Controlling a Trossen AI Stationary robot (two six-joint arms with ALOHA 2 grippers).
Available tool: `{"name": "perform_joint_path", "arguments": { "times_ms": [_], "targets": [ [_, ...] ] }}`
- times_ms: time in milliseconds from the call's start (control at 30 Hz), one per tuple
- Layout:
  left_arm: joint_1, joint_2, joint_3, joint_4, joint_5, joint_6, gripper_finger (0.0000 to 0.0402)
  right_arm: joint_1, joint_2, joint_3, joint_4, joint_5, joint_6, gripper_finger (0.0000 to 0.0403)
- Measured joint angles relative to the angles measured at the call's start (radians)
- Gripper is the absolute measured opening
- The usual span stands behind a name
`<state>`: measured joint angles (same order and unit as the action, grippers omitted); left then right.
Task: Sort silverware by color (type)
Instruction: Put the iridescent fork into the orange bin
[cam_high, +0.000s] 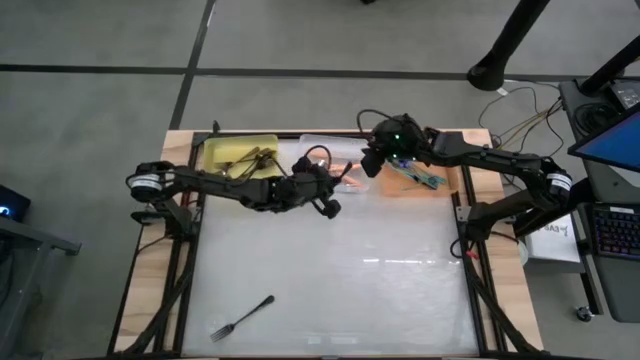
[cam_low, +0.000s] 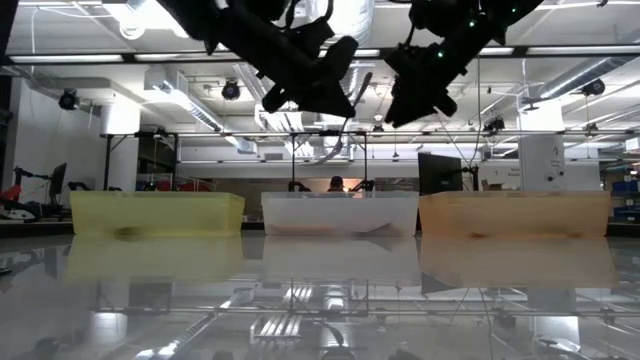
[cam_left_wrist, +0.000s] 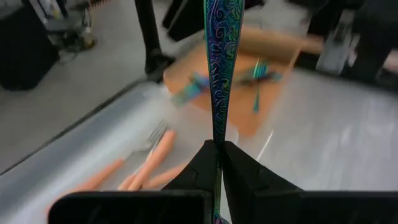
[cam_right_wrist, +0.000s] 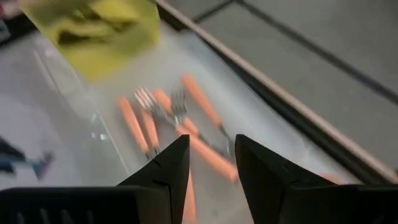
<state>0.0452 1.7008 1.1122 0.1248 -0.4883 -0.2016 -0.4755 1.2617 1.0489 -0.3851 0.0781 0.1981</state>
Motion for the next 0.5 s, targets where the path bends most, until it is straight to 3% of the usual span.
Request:
{"name": "perform_joint_path", "arguments": {
  "times_ms": [167, 333, 500],
  "targets": [
    [0.022, -0.001, -0.087, 0.219, -0.027, 0.003, 0.0000, 0.000, 0.000, 0.000, 0.112, 0.001, -0.017, 0.0121],
    [0.043, -0.002, -0.123, 0.238, -0.192, 0.033, 0.0000, 0.000, 0.000, 0.000, 0.153, 0.012, -0.025, 0.0121],
    [0.061, -0.002, -0.122, 0.271, -0.201, 0.111, 0.0000, 0.000, 0.000, 0.000, 0.151, 0.054, 0.067, 0.0121]
  ]
}}
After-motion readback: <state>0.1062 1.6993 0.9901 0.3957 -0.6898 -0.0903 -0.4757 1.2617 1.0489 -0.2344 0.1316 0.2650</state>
